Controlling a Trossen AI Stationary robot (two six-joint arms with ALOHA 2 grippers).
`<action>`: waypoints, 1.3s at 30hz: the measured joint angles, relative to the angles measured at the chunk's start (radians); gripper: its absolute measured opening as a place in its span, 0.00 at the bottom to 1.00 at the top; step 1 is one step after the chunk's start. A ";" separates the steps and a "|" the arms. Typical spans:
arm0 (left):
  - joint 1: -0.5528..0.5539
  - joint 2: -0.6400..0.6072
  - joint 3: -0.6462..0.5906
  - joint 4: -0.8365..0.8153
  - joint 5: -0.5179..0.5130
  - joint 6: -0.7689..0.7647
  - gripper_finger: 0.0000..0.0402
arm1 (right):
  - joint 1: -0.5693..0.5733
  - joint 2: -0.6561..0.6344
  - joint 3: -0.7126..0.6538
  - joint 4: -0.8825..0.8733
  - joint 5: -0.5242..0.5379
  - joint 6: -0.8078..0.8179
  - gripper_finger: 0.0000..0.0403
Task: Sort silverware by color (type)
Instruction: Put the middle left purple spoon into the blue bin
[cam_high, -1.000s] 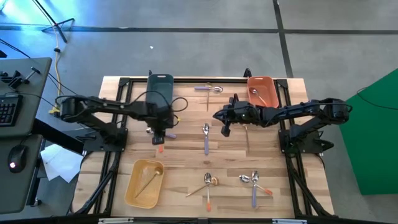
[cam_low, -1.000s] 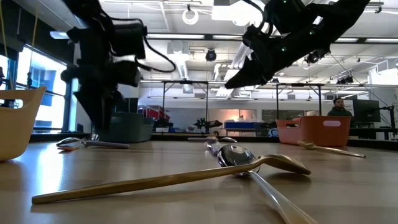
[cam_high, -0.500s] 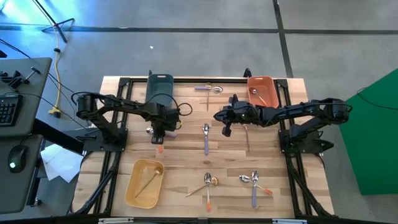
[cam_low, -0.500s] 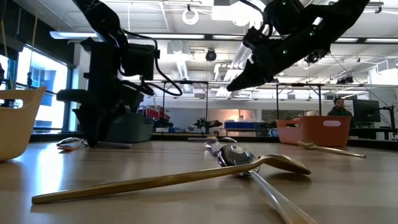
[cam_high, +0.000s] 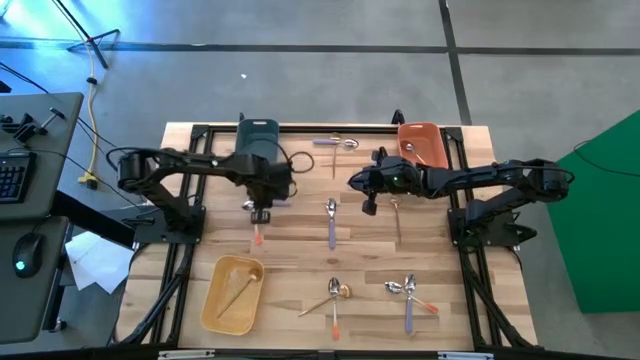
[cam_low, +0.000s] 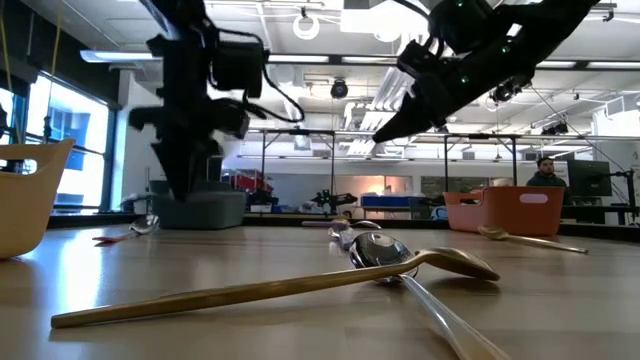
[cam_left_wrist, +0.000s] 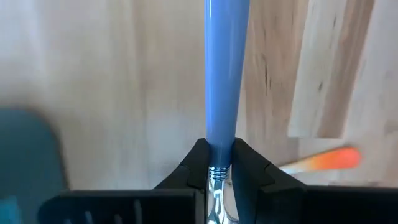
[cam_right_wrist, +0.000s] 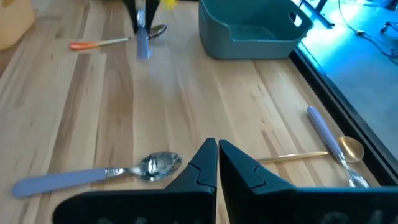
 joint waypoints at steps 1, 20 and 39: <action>0.016 -0.010 0.028 -0.014 0.000 -0.023 0.06 | 0.000 0.000 0.000 -0.006 0.000 0.000 0.00; 0.648 0.034 0.194 -0.075 0.054 -0.268 0.06 | -0.029 0.000 0.000 0.001 -0.011 -0.052 0.00; 0.692 0.356 0.446 -0.210 0.105 -0.274 0.06 | -0.111 0.000 0.000 0.042 -0.135 -0.060 0.00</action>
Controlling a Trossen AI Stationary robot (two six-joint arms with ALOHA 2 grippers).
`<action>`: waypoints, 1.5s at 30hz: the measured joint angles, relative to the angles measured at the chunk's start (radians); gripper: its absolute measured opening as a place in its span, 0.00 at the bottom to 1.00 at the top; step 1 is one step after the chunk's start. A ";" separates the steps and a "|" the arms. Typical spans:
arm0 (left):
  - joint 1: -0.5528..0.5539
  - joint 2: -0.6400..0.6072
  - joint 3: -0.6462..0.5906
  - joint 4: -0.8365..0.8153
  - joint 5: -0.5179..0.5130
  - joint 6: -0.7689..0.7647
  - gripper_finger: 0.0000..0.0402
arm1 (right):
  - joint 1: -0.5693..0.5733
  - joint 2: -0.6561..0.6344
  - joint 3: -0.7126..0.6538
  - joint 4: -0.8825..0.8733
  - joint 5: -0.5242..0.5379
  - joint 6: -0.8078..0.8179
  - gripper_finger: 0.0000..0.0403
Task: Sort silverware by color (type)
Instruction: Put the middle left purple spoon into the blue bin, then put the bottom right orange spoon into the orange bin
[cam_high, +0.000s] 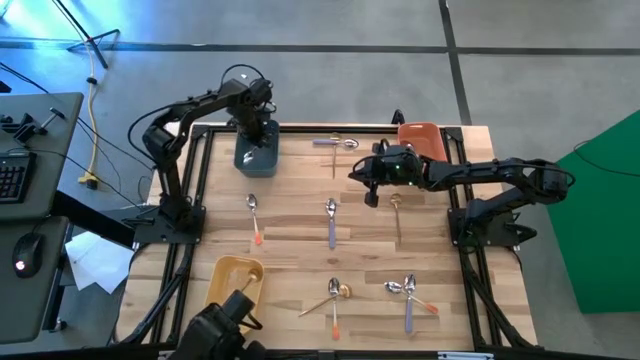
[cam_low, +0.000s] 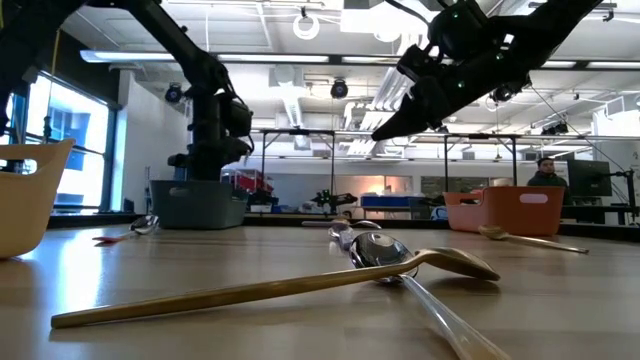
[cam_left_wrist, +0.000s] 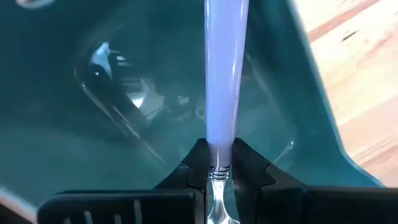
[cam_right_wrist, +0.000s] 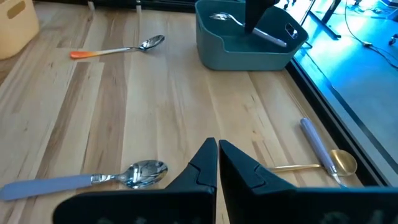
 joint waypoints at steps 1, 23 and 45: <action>0.000 0.005 0.000 0.002 0.000 -0.002 0.06 | 0.000 0.000 0.000 0.000 -0.002 0.000 0.00; -0.012 -0.093 -0.003 0.007 -0.034 -0.010 0.30 | 0.000 -0.006 0.001 -0.004 -0.002 0.000 0.00; -0.481 -0.734 -0.670 1.172 0.022 0.025 0.08 | 0.352 -0.194 0.037 -0.581 0.286 0.587 0.00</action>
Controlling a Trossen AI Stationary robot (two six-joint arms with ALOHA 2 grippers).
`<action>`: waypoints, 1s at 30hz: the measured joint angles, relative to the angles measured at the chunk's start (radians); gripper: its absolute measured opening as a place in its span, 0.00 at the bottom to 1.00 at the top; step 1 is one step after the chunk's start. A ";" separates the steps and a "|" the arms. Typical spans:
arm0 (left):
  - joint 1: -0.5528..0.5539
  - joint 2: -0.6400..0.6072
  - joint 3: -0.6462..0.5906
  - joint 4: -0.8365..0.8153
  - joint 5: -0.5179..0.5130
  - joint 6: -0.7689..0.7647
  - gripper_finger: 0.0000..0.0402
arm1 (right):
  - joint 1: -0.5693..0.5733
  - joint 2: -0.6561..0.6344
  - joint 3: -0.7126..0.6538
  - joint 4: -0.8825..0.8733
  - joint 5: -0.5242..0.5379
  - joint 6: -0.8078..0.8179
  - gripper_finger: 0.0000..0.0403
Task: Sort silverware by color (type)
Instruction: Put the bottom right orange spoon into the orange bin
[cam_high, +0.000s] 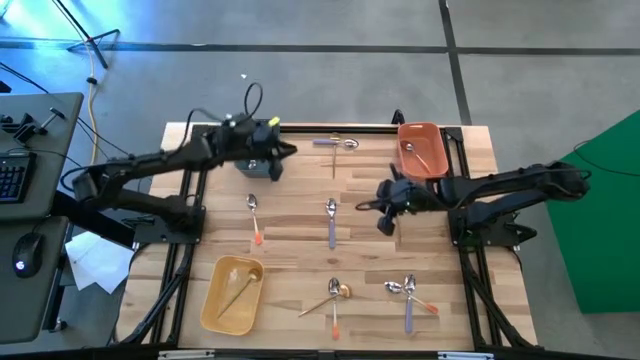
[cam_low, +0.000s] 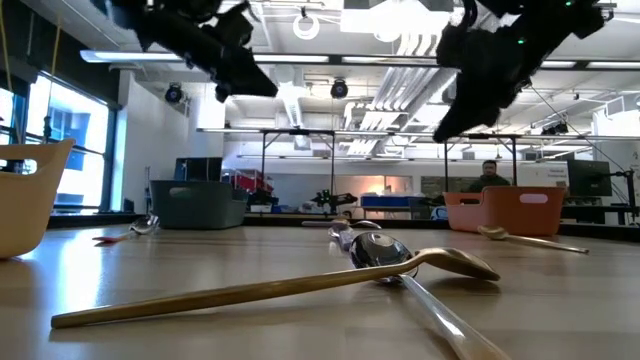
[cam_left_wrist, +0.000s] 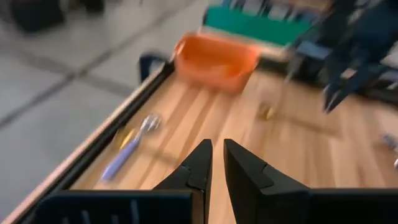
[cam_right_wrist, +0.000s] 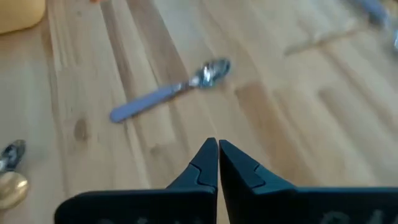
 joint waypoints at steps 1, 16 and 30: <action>-0.014 -0.003 -0.047 0.088 0.000 0.001 0.08 | 0.012 0.001 0.000 -0.021 0.000 0.047 0.00; -0.037 0.074 -0.375 0.764 -0.001 0.026 0.07 | 0.351 0.024 0.031 -0.265 -0.063 0.703 0.00; -0.073 0.075 -0.375 0.746 0.091 0.026 0.05 | 0.539 0.336 0.400 -0.443 -0.185 0.853 0.15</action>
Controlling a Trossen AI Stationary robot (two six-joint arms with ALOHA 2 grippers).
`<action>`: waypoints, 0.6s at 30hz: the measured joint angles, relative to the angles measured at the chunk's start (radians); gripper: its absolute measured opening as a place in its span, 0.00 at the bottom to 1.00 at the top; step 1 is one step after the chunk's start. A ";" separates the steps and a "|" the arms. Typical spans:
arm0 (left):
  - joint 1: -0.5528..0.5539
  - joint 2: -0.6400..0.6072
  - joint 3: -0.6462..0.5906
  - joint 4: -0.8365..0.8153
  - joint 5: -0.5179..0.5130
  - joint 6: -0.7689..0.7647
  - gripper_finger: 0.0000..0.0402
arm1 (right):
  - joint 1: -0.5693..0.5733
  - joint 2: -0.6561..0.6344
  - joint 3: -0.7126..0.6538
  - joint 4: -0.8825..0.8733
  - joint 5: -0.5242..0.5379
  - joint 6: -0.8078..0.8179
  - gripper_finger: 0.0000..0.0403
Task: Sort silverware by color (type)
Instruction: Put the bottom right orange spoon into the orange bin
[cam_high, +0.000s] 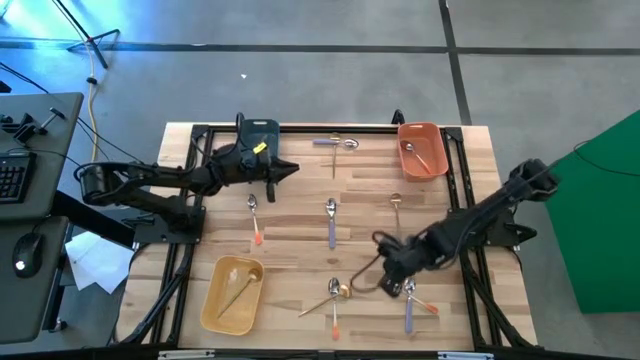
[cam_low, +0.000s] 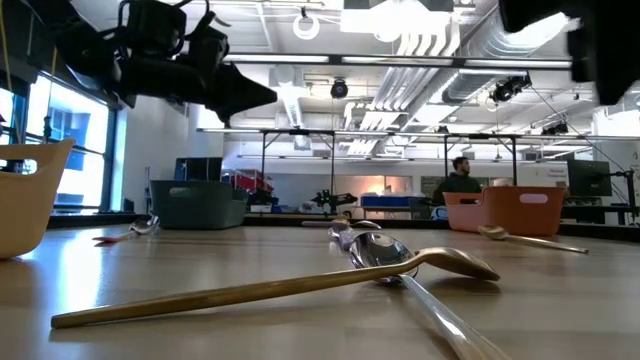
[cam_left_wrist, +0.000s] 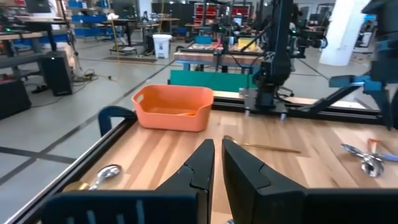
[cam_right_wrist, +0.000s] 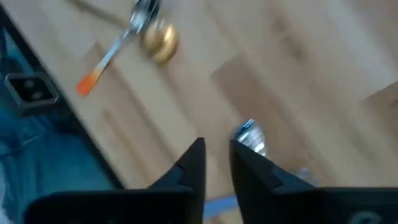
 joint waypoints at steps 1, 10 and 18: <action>-0.006 0.000 0.000 -0.002 0.000 0.000 0.05 | 0.023 0.024 0.018 -0.007 -0.005 0.034 0.18; -0.080 0.000 0.000 -0.005 0.001 -0.010 0.05 | 0.152 0.198 0.004 -0.031 -0.062 0.192 0.35; -0.150 0.000 0.000 -0.006 0.002 -0.035 0.05 | 0.143 0.233 -0.061 -0.015 -0.075 0.184 0.35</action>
